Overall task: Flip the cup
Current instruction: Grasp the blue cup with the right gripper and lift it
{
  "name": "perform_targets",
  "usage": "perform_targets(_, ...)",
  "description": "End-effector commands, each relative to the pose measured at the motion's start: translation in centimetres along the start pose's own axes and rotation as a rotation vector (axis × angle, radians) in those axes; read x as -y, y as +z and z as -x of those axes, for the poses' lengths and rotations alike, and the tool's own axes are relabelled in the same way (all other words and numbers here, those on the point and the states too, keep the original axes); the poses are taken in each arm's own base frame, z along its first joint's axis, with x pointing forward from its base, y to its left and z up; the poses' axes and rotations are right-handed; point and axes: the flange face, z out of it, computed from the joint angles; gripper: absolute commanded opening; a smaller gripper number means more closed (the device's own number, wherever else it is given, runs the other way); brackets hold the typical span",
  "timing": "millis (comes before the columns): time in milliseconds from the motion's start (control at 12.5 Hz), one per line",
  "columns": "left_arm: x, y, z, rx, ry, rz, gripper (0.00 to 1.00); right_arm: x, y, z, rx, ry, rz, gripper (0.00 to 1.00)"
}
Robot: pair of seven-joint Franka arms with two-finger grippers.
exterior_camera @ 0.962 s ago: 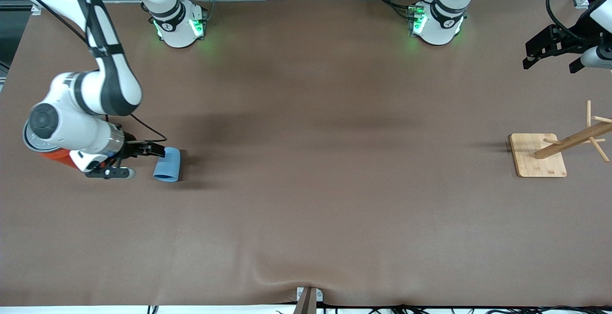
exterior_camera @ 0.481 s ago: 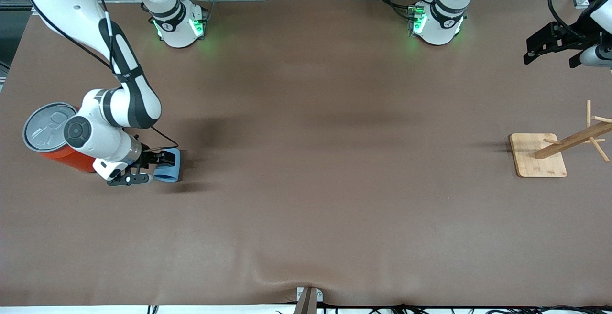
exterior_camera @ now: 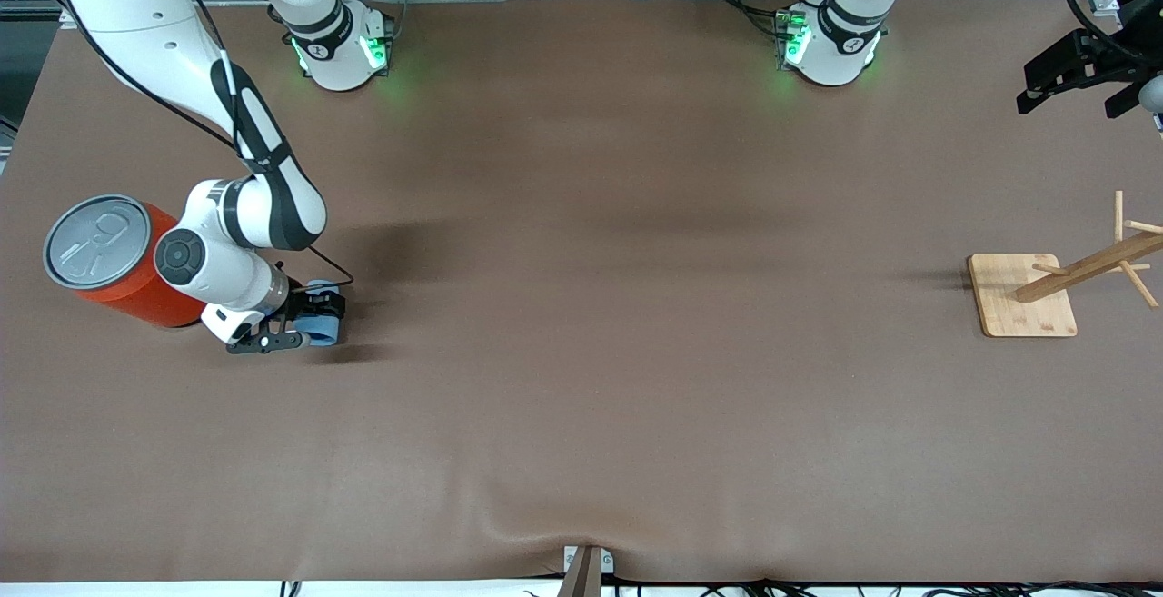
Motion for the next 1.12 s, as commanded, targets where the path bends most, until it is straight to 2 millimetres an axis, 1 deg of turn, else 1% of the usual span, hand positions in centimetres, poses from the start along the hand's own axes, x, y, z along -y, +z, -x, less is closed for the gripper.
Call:
perform_targets(0,0.1,-0.8,0.8,0.000,-0.005,-0.002,1.00,1.8,-2.1,-1.3,0.043,-0.028,-0.036,0.15)
perform_targets(80,0.0,-0.8,0.8,0.000,-0.005,-0.003,1.00,4.1,-3.8,-2.5,0.063,-0.072,-0.059,0.15)
perform_targets(160,0.0,-0.7,0.7,0.003,-0.005,-0.002,1.00,7.3,-5.9,-3.6,0.076,-0.131,-0.084,0.15)
perform_targets(241,-0.3,-0.6,0.6,0.004,-0.001,-0.003,1.00,11.1,-7.8,-4.7,0.068,-0.195,-0.108,0.15)
perform_targets(321,-0.6,-0.6,0.6,0.003,-0.001,-0.004,1.00,14.8,-9.0,-5.6,0.046,-0.252,-0.123,0.15)
perform_targets(401,-0.7,-0.6,0.6,0.003,0.002,-0.004,1.00,17.2,-9.7,-6.1,0.025,-0.293,-0.132,0.15)
perform_targets(481,-0.3,-0.6,0.6,0.004,-0.005,-0.003,1.00,20.4,-10.8,-6.4,-0.002,-0.366,-0.147,0.15)
perform_targets(561,-0.1,-0.5,0.6,0.007,0.004,-0.002,1.00,23.3,-11.4,-6.7,-0.027,-0.457,-0.151,0.15)
perform_targets(642,-0.1,-0.5,0.6,0.007,0.002,-0.002,1.00,27.4,-11.8,-5.9,-0.040,-0.543,-0.142,0.15)
perform_targets(722,-0.2,-0.6,0.6,0.004,0.001,-0.002,1.00,32.5,-11.7,-4.4,-0.044,-0.631,-0.120,0.14)
perform_targets(802,-0.2,-0.6,0.7,0.004,-0.008,-0.003,1.00,35.0,-11.9,-4.3,-0.062,-0.690,-0.092,0.14)
perform_targets(882,-0.2,-0.6,0.6,0.006,-0.002,-0.002,1.00,36.8,-11.5,-4.2,-0.071,-0.748,-0.055,0.14)
perform_targets(962,-0.2,-0.1,0.3,0.015,-0.002,-0.001,1.00,39.5,-10.5,-3.0,-0.070,-0.820,-0.018,0.14)
perform_targets(1042,-0.2,0.6,-0.3,0.025,-0.006,0.005,1.00,42.7,-9.7,-1.5,-0.073,-0.867,-0.014,0.14)
